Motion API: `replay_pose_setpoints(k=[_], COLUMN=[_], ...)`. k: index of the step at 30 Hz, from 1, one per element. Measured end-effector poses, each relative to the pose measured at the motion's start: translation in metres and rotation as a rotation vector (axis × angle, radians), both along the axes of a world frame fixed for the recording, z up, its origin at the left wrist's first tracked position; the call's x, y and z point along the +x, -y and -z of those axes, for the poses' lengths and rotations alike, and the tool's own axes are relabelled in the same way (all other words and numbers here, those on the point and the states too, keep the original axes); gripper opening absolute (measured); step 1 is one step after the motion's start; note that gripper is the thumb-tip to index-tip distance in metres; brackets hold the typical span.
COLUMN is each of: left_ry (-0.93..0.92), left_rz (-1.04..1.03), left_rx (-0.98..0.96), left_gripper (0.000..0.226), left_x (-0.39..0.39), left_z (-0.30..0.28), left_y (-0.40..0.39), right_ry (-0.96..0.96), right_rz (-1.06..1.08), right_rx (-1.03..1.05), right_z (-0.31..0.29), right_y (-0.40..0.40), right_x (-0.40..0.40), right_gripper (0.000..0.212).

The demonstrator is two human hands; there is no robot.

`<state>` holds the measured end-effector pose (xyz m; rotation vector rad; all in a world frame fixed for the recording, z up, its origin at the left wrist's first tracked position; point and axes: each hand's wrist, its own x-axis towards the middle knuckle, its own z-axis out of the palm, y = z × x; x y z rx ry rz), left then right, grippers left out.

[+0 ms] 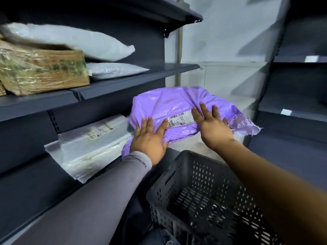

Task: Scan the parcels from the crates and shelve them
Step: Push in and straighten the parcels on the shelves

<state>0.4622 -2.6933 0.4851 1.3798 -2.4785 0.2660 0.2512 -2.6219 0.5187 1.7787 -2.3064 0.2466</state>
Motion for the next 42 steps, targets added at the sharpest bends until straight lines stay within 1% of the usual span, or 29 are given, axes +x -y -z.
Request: replay_pose_setpoints(k=[5,9,15,22,24,28,33,35,38,40,42], left_ry=[-0.017,0.006,0.032,0.168,0.181,0.14,0.154,0.15,0.137,0.149,0.197], left_rz=[0.093,0.11,0.039,-0.165,-0.221,-0.306,-0.438,-0.492,-0.531,-0.512,-0.448], left_rx=[-0.079,-0.172,-0.314,-0.401,-0.378,-0.292,-0.337,-0.39,-0.53,-0.652,-0.742], left_gripper=[0.071,0.071,0.07,0.072,0.072,0.071,0.074,0.076,0.078,0.075,0.066], left_x=[-0.038,-0.039,0.001,0.078,0.098,0.127,0.15,0.153,0.152,0.147,0.139], left_z=[-0.05,-0.098,-0.175,-0.249,-0.26,-0.278,-0.296,-0.301,-0.303,-0.301,-0.294], left_y=[-0.016,-0.021,-0.02,-0.01,-0.006,0.002,0.013,0.015,0.017,0.017,0.018], right_ry=[-0.057,-0.077,-0.009,0.083,0.103,0.111,0.136,0.177,0.253,0.262,0.306], right_rz=[0.108,0.127,0.043,-0.14,-0.195,-0.325,-0.44,-0.47,-0.474,-0.453,-0.433], right_rx=[-0.079,-0.17,-0.308,-0.394,-0.375,-0.363,-0.406,-0.445,-0.575,-0.648,-0.672], right_z=[-0.044,-0.082,-0.14,-0.192,-0.203,-0.22,-0.235,-0.24,-0.25,-0.254,-0.256], right_y=[-0.035,-0.044,-0.025,0.037,0.06,0.108,0.157,0.168,0.174,0.178,0.185], right_x=[-0.032,-0.035,-0.005,0.06,0.076,0.102,0.129,0.139,0.152,0.161,0.167], right_gripper=[0.071,0.073,0.083,0.082,0.081,0.081,0.08,0.076,0.07,0.064,0.058])
